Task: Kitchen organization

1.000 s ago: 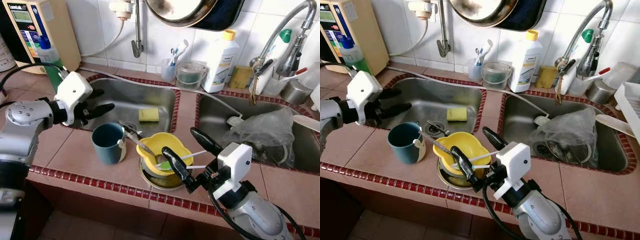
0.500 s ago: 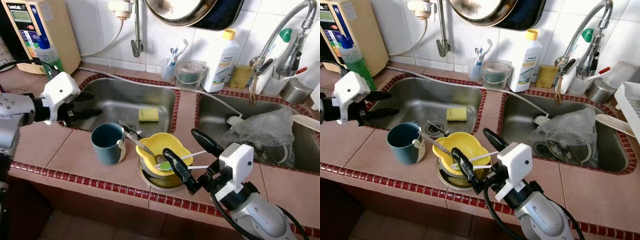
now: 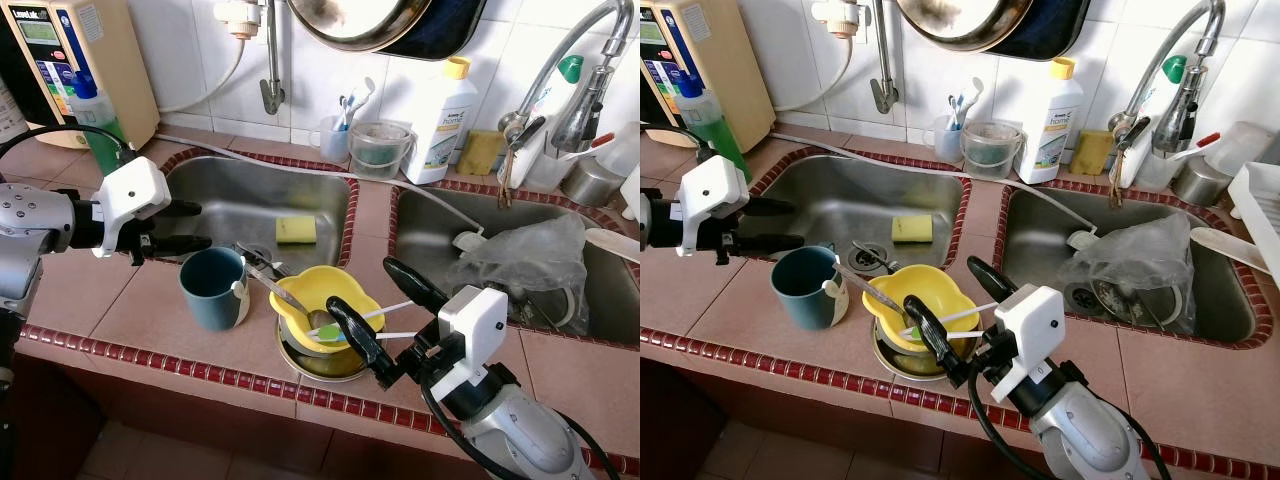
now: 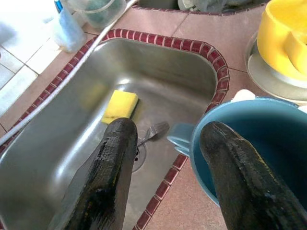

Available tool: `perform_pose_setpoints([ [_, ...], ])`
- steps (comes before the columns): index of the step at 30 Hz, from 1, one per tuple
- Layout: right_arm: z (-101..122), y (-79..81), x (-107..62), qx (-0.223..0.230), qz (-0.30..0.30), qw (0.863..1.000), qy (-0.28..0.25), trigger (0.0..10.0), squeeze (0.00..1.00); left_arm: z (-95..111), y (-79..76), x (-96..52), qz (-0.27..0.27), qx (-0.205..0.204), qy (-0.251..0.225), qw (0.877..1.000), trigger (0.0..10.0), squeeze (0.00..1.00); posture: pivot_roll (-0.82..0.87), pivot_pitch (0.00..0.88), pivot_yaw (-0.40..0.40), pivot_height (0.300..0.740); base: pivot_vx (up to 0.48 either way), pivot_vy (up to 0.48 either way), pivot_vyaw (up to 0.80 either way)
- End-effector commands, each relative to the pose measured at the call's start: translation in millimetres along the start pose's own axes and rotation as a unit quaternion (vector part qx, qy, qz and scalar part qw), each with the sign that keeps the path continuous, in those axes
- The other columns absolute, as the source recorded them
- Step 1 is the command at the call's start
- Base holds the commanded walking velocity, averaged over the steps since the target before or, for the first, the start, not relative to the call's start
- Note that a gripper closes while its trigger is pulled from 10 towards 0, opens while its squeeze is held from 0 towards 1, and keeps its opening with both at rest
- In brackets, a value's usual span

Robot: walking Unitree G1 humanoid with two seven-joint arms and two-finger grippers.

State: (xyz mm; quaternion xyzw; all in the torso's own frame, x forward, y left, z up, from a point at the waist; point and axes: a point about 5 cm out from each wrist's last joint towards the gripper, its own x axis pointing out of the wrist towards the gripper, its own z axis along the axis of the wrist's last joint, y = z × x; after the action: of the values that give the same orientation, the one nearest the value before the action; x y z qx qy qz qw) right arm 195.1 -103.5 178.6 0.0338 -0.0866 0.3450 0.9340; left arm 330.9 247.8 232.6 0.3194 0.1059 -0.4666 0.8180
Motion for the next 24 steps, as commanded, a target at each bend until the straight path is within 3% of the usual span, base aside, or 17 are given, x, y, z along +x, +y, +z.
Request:
perform_pose_setpoints([
  [1, 3, -0.7, -0.4, -0.002, -0.004, 1.0, -0.001, 10.0, 0.0, 0, -0.7, 1.4, -0.013, 0.008, 0.016, 1.0, 10.0, 0.0, 0.07, 0.038, -0.012, 0.74, 0.0, 0.0, 0.0],
  [15, 2, 1.7, -1.8, 0.002, -0.01, 1.0, -0.001, 10.0, 0.0, -5, 5.7, 15.4, -0.02, 0.006, 0.066, 0.998, 10.0, 0.0, 0.04, 0.029, 0.004, 0.74, 0.0, 0.0, 0.0],
  [24, 1, 3.3, -5.1, 0.001, -0.017, 1.0, 0.003, 10.0, 0.0, -4, 4.3, 18.0, -0.053, 0.022, 0.084, 0.995, 10.0, 0.0, 0.04, 0.028, 0.013, 0.74, 0.0, 0.0, 0.0],
])
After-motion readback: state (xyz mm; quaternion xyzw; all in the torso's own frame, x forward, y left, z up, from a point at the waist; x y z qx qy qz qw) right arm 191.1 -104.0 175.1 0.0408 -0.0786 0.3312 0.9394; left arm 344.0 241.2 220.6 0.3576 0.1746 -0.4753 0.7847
